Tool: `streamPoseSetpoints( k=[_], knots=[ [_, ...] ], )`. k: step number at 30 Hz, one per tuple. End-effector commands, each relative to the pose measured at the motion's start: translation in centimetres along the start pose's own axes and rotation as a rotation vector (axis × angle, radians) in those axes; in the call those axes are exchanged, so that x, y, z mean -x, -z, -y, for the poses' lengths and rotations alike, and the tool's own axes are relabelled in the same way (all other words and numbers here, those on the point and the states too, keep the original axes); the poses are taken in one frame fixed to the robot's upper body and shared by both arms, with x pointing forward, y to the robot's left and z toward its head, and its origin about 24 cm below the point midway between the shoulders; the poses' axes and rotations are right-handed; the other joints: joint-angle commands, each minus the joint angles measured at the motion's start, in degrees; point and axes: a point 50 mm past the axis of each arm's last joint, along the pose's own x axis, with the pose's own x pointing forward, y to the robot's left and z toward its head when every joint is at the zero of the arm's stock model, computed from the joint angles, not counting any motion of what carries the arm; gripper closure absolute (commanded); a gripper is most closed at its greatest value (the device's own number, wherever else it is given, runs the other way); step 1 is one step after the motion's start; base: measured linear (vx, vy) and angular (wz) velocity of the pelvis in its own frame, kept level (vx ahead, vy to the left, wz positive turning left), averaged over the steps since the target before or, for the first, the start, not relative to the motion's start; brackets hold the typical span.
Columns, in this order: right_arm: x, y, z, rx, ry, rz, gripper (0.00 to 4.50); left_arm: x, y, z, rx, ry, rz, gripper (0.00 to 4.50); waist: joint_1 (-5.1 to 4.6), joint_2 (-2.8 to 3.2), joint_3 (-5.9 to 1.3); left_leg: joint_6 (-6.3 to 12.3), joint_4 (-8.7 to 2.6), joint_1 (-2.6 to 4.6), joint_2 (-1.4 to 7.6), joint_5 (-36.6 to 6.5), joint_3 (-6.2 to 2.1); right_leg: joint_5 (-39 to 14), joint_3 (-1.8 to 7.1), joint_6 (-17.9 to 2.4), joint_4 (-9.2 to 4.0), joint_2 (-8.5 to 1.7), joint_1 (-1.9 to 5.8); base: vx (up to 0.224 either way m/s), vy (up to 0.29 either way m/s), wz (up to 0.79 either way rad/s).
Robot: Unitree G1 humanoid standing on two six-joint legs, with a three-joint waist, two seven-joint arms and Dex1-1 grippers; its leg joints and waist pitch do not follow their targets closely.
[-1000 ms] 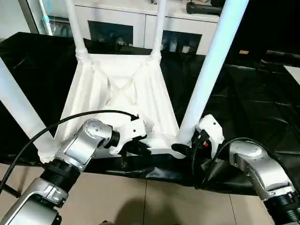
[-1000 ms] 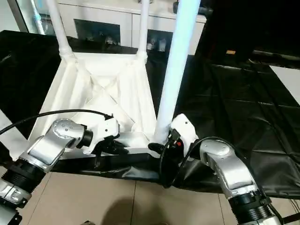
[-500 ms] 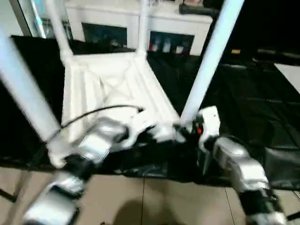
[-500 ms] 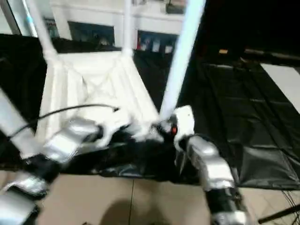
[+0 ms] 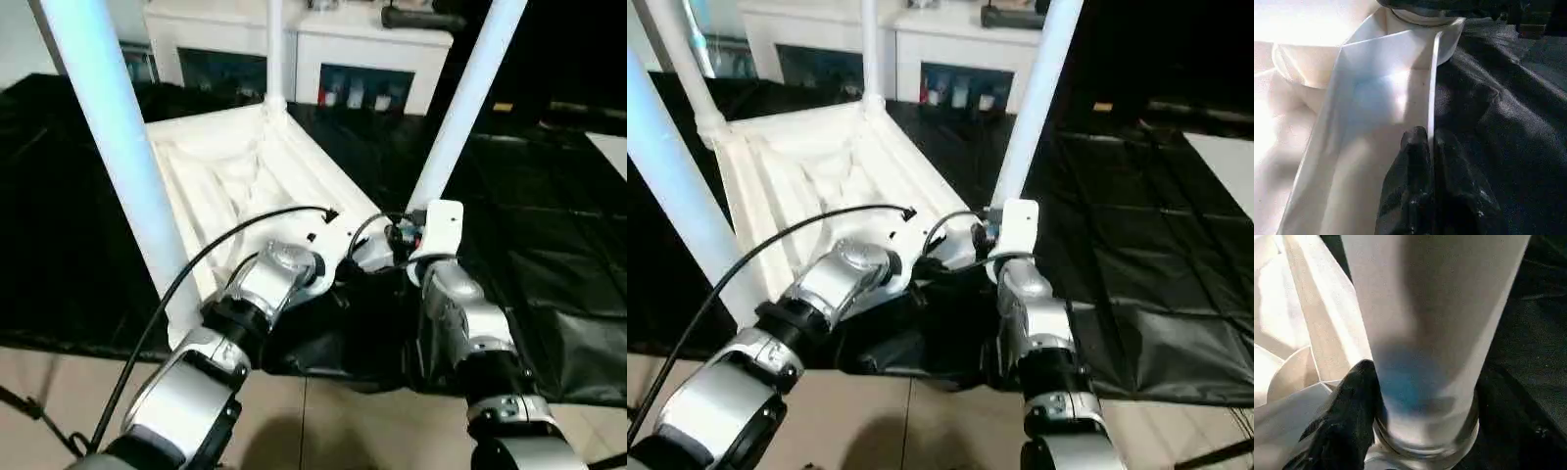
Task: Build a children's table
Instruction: Rotate leg to tighten
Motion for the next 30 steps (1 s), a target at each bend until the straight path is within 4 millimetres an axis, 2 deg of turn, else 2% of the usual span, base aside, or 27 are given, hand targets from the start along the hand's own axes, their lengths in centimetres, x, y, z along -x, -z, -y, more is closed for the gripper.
streamPoseSetpoints(
  k=[1,3,4,5,6,7,8,9,11,12,13,14,16,18,20,22,23,28,30],
  knots=[
    [0.7,0.6,-3.1,-0.031,-0.189,-0.001,1.34,0.9,-0.2,-1.8,-0.009,-0.133,0.073,4.50,0.12,-0.67,-3.75,3.66,-3.87,0.34,1.20,-9.3,0.07,-13.0,1.83,-11.1,-4.42,-2.95,3.27,0.000,0.000,0.00],
    [1.5,0.3,-2.1,-0.003,-0.211,0.024,1.18,1.4,0.4,-1.8,-0.032,-0.086,0.073,4.50,0.55,-0.79,-3.46,3.77,-4.06,0.26,1.29,-10.2,0.03,-15.1,1.89,-9.6,-4.80,-2.98,3.34,0.000,0.000,0.00],
    [1.9,0.2,-1.5,0.017,-0.230,0.033,1.18,1.7,0.8,-1.8,-0.050,-0.056,0.071,4.50,0.40,-0.77,-3.47,3.82,-4.17,0.07,1.32,-10.5,-0.08,-15.5,1.84,-9.3,-4.70,-2.90,3.40,0.000,0.000,0.00],
    [2.0,0.2,-1.4,0.023,-0.233,0.033,1.12,1.7,0.8,-1.7,-0.055,-0.049,0.071,4.50,-0.06,-0.96,-3.38,3.35,-4.62,-0.87,1.16,-10.7,-0.47,-18.1,1.53,-7.6,-4.80,-2.92,4.10,0.000,0.000,0.00],
    [2.3,0.1,-1.1,0.041,-0.241,0.032,1.00,1.9,1.1,-1.7,-0.060,-0.032,0.067,4.50,-0.43,-0.77,-3.55,2.52,-4.62,-1.05,1.13,-10.4,-0.71,-19.6,1.45,-6.7,-4.85,-3.11,4.25,0.000,0.000,0.00],
    [2.8,0.1,-0.4,0.071,-0.269,0.026,0.78,2.2,1.4,-1.6,-0.079,-0.002,0.067,4.50,-0.53,-0.71,-3.52,2.35,-4.60,-0.85,1.18,-10.6,-0.74,-20.1,1.43,-6.7,-4.94,-3.08,3.97,0.000,0.000,0.00],
    [3.4,0.1,0.4,0.110,-0.306,0.014,0.78,2.7,2.0,-1.6,-0.085,0.036,0.059,4.50,-0.52,-0.75,-3.42,2.35,-4.40,-0.14,1.36,-11.9,-0.53,-21.0,1.63,-7.0,-5.29,-3.04,3.27,0.000,0.000,0.00],
    [4.0,0.1,1.0,0.138,-0.331,0.006,0.73,3.1,2.5,-1.6,-0.089,0.060,0.051,4.50,-0.39,-0.74,-3.30,2.58,-4.35,0.20,1.56,-12.5,-0.37,-20.9,1.84,-7.6,-5.32,-3.02,2.99,0.000,0.000,0.00],
    [4.7,0.0,1.8,0.179,-0.383,-0.004,0.59,3.7,2.8,-1.5,-0.113,0.107,0.057,4.50,-0.23,-0.60,-3.23,2.58,-4.43,0.09,1.58,-12.2,-0.31,-20.5,1.90,-8.1,-5.19,-2.96,2.87,0.000,0.000,0.00],
    [5.7,-0.3,2.6,0.230,-0.459,-0.015,0.46,4.5,3.2,-1.3,-0.141,0.185,0.067,4.50,0.21,-0.55,-3.18,2.73,-4.52,0.05,1.80,-12.5,-0.43,-20.5,1.93,-7.9,-5.15,-3.04,3.19,0.000,0.000,0.00],
    [5.7,-0.3,2.6,0.230,-0.459,-0.015,0.36,4.5,3.2,-1.3,-0.141,0.185,0.067,4.50,0.21,-0.55,-3.18,2.73,-4.52,0.05,1.80,-12.5,-0.43,-20.5,1.93,-7.9,-5.15,-3.04,3.19,0.000,0.000,0.00],
    [6.0,-0.4,2.9,0.241,-0.488,-0.021,0.36,4.9,3.3,-1.1,-0.156,0.221,0.073,4.50,-0.03,-0.50,-3.05,2.63,-4.63,0.04,1.70,-13.8,-0.40,-21.9,1.92,-8.0,-5.23,-3.07,2.84,0.000,0.000,0.00],
    [7.0,-0.7,3.5,0.290,-0.570,-0.035,0.28,5.9,3.7,-0.5,-0.184,0.335,0.073,4.50,-0.02,-0.51,-3.12,2.42,-4.57,0.21,1.88,-14.6,-0.41,-23.2,2.01,-8.0,-5.39,-3.20,2.62,0.000,0.000,0.00],
    [7.9,-0.8,4.2,0.373,-0.664,-0.065,0.06,7.1,4.3,0.0,-0.216,0.441,0.039,4.50,0.10,-0.53,-3.01,2.37,-4.74,0.24,2.16,-14.8,-0.48,-22.1,2.06,-8.5,-5.04,-3.16,2.60,0.000,0.000,0.00],
    [8.1,-0.8,4.4,0.388,-0.685,-0.075,0.06,7.3,4.5,0.1,-0.224,0.461,0.022,4.50,0.22,-0.24,-3.01,2.57,-4.58,0.86,2.19,-15.0,-0.13,-20.0,2.17,-9.7,-5.08,-2.94,2.03,0.000,0.000,0.00],
    [8.2,-0.7,4.4,0.373,-0.726,-0.091,0.06,7.7,4.8,0.2,-0.240,0.483,-0.003,4.50,0.06,-0.30,-3.03,2.37,-4.71,0.24,2.11,-14.4,-0.28,-18.6,2.11,-10.4,-4.76,-3.04,2.52,0.000,0.000,0.00],
    [8.2,-0.6,4.4,0.363,-0.747,-0.099,0.06,7.8,4.9,0.2,-0.247,0.485,-0.012,4.50,-0.01,-0.58,-3.02,2.28,-4.75,0.17,2.12,-14.3,-0.29,-18.6,2.06,-10.3,-4.78,-3.03,2.57,0.000,0.000,0.00],
    [7.4,-0.3,4.0,0.390,-0.744,-0.086,0.06,7.7,4.7,0.1,-0.250,0.479,-0.010,4.50,-0.18,-0.78,-3.24,2.18,-4.41,0.18,1.97,-12.6,-0.19,-17.3,2.07,-10.8,-4.51,-3.18,2.65,0.000,0.000,0.00],
    [6.5,-0.2,2.9,0.385,-0.774,-0.074,0.21,7.5,4.4,0.1,-0.255,0.464,-0.005,4.50,-0.22,-0.92,-3.25,2.27,-4.35,0.21,1.92,-12.1,-0.16,-17.4,2.04,-11.0,-4.46,-3.20,2.59,0.000,0.000,0.00]
  ],
)
